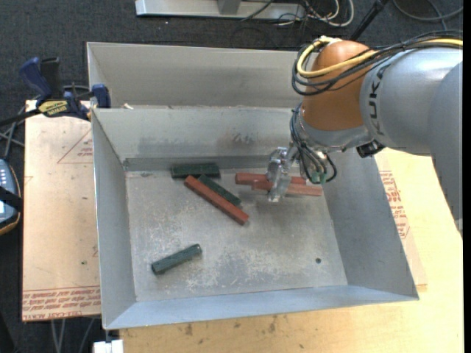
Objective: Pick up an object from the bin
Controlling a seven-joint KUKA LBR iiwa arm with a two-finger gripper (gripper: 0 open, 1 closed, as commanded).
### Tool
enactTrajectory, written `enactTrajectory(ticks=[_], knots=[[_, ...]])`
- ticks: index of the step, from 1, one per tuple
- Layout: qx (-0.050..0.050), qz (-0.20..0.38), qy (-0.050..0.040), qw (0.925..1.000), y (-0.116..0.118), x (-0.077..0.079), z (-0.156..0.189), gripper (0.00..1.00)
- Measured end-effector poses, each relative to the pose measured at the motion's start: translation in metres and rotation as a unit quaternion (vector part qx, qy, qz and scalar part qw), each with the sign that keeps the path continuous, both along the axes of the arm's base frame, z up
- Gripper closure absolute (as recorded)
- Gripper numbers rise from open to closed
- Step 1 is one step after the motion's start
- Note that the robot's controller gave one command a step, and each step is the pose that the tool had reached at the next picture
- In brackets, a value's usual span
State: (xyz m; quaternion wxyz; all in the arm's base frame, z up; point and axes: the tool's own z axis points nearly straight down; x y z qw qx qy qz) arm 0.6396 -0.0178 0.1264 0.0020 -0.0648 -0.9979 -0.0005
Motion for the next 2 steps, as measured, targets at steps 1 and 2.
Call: enactTrajectory(ticks=[1, 2], knots=[[0.0, -0.02, -0.002, 0.9998, 0.006, -0.001, 0.07, 1.0], [0.0, -0.01, -0.0048, 0.9999, -0.008, 0.001, 0.109, 1.0]])
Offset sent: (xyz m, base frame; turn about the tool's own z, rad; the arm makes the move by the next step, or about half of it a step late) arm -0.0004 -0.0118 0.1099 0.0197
